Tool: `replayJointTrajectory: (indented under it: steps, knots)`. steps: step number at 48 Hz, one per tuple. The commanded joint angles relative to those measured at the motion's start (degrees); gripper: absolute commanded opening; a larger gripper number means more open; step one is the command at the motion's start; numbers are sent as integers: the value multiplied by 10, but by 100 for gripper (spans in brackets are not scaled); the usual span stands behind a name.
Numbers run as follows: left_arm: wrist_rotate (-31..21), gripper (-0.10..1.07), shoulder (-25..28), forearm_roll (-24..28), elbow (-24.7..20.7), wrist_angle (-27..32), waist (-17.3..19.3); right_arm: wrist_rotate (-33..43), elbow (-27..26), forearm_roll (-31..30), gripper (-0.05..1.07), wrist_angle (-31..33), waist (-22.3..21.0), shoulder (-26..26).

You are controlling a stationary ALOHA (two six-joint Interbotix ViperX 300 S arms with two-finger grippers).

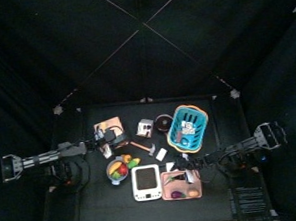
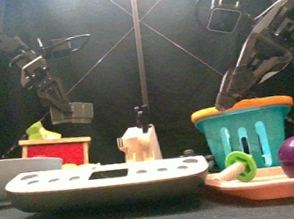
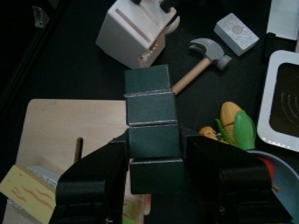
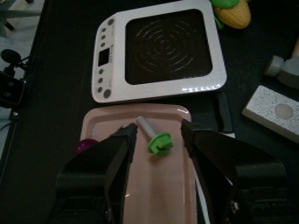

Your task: Place green sushi roll on stove

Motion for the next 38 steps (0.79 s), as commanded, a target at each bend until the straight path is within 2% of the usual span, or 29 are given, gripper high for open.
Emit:
replayJointTrajectory:
  steps: [1,8,14,24,29,32,38]
  knots:
    - [-1,63,-1,-24,-12,-3,-1,1,-12,0,82,1,-2,-7]
    - [-4,64,-1,-73,-13,-2,-4,1,-12,0,82,2,-2,-7]
    - [-7,64,-1,-140,-21,-4,-24,1,-12,0,82,3,-2,-7]
    - [-16,63,2,-207,-64,20,-40,1,-12,1,82,3,-2,-7]
    - [-40,63,11,-199,-90,66,-40,1,-12,2,82,4,-1,-7]
    - [-72,63,22,-175,-114,115,-40,1,-12,2,82,5,-1,-7]
    - [-174,63,44,-83,-166,215,-62,1,-12,2,82,6,0,-7]
